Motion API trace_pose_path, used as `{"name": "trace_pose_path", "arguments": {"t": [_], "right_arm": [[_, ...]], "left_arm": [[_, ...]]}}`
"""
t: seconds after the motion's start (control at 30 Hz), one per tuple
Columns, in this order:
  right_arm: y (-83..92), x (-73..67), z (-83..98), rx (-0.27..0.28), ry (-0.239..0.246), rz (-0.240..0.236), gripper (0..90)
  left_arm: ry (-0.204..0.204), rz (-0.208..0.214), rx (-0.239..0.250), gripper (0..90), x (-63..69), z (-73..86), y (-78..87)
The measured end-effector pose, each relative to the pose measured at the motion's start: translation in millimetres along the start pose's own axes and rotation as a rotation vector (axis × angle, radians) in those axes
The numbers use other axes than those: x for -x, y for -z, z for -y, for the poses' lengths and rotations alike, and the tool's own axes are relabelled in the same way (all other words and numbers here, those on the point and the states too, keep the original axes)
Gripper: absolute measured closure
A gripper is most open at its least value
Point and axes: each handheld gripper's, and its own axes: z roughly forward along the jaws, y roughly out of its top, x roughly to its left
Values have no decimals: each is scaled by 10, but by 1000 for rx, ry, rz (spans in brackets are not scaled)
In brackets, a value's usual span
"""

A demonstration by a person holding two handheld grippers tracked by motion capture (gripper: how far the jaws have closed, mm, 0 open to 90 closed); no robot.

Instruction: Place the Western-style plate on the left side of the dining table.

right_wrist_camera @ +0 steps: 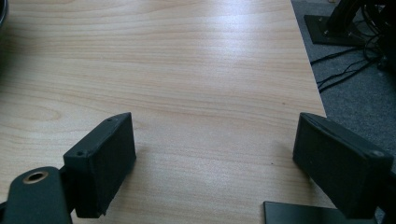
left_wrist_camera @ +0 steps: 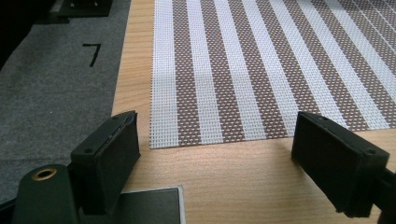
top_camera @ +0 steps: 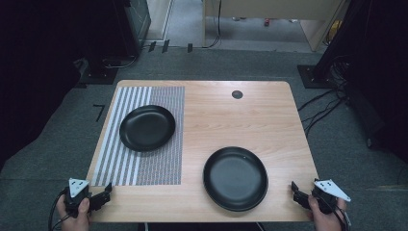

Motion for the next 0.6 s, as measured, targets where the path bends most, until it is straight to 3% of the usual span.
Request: {"name": "trace_pose_path", "arguments": {"t": [0.6], "right_arm": [[-3,-4,-1,-4,-6,8,102]], "left_arm": [[1,-2,5,142,4,7,0]]}}
